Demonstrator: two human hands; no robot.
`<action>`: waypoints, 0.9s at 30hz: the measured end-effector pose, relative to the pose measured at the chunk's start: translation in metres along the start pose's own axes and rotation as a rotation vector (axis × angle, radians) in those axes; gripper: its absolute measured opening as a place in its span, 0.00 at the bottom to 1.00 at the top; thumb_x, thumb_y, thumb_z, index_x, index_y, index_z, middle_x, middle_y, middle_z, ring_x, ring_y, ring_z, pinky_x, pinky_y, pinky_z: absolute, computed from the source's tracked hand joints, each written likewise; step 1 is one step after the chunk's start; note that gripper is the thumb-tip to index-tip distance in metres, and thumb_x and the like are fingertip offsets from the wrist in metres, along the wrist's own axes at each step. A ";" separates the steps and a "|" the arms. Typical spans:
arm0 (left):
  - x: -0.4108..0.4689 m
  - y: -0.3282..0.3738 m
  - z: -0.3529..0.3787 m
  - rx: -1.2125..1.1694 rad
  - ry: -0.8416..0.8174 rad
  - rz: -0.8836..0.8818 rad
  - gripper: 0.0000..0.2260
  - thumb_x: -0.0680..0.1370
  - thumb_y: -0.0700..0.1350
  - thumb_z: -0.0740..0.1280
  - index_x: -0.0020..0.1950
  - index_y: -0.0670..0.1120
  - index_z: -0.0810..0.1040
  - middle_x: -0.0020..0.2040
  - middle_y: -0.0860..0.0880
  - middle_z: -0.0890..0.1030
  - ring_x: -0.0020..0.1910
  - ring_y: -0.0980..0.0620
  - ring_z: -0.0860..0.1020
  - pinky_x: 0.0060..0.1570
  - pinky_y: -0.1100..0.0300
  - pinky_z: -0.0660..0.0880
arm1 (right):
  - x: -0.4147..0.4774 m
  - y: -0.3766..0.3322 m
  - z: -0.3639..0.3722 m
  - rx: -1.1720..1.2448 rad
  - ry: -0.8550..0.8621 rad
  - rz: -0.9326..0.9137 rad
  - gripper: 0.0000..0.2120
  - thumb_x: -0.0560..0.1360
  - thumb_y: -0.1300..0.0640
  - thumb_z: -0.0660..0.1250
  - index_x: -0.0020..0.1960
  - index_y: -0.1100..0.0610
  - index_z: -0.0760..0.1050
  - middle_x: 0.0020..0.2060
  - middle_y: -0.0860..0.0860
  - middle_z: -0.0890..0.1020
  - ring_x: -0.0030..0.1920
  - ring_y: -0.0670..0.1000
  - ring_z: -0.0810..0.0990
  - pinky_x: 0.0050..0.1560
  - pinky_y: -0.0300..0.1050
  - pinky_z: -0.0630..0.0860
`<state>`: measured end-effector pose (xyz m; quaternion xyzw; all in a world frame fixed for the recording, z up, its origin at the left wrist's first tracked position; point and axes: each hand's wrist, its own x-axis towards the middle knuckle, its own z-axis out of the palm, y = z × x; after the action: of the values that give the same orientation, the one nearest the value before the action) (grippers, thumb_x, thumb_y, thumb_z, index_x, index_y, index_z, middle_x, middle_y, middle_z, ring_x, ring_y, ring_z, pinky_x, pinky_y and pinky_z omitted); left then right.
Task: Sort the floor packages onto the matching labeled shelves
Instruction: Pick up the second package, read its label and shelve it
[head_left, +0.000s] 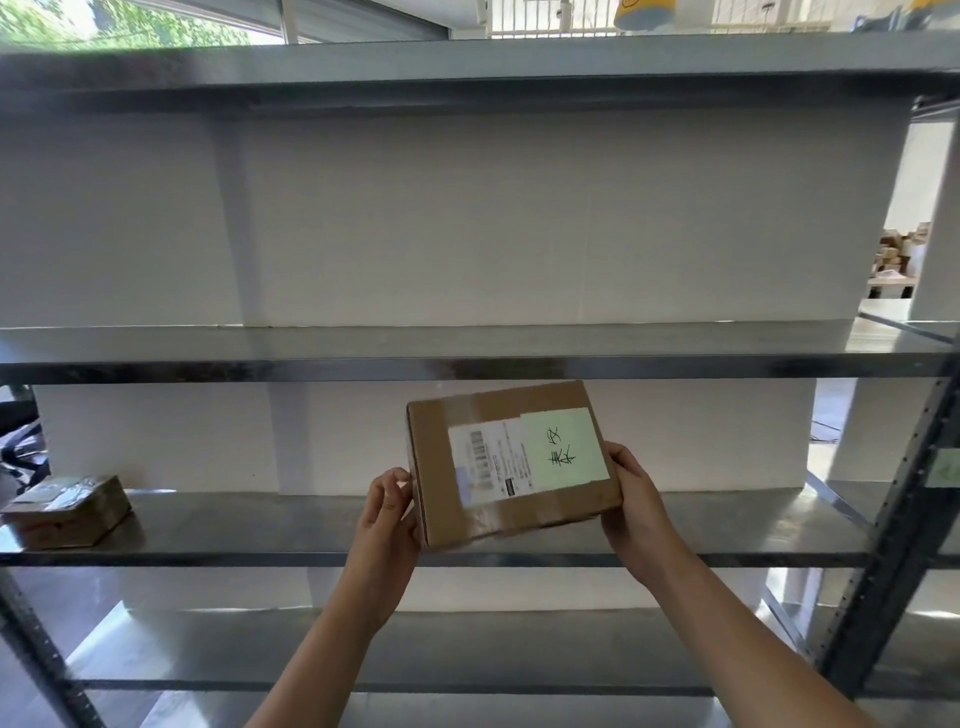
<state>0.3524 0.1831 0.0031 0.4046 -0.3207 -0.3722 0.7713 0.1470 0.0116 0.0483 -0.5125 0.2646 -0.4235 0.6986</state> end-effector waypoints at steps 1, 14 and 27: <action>0.000 0.002 -0.001 -0.001 -0.027 -0.008 0.34 0.75 0.62 0.69 0.73 0.43 0.65 0.72 0.34 0.71 0.70 0.31 0.71 0.67 0.32 0.69 | -0.002 0.001 -0.001 0.027 -0.011 0.017 0.08 0.83 0.57 0.59 0.56 0.56 0.76 0.53 0.56 0.85 0.57 0.58 0.83 0.59 0.55 0.78; 0.000 0.006 -0.008 0.014 -0.203 -0.030 0.30 0.81 0.34 0.61 0.80 0.51 0.60 0.76 0.39 0.68 0.74 0.40 0.69 0.70 0.50 0.72 | -0.012 0.001 0.001 -0.017 -0.106 -0.002 0.17 0.85 0.57 0.56 0.68 0.39 0.71 0.58 0.51 0.84 0.62 0.56 0.80 0.65 0.60 0.76; 0.010 0.005 0.010 -0.139 0.331 -0.025 0.26 0.77 0.51 0.67 0.73 0.54 0.62 0.63 0.39 0.80 0.56 0.41 0.84 0.58 0.49 0.81 | -0.012 0.000 0.002 -0.257 -0.231 -0.078 0.22 0.78 0.51 0.67 0.72 0.44 0.71 0.67 0.42 0.78 0.70 0.48 0.74 0.74 0.60 0.67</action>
<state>0.3514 0.1731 0.0137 0.4101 -0.1578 -0.3312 0.8350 0.1427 0.0226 0.0477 -0.6528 0.2146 -0.3513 0.6359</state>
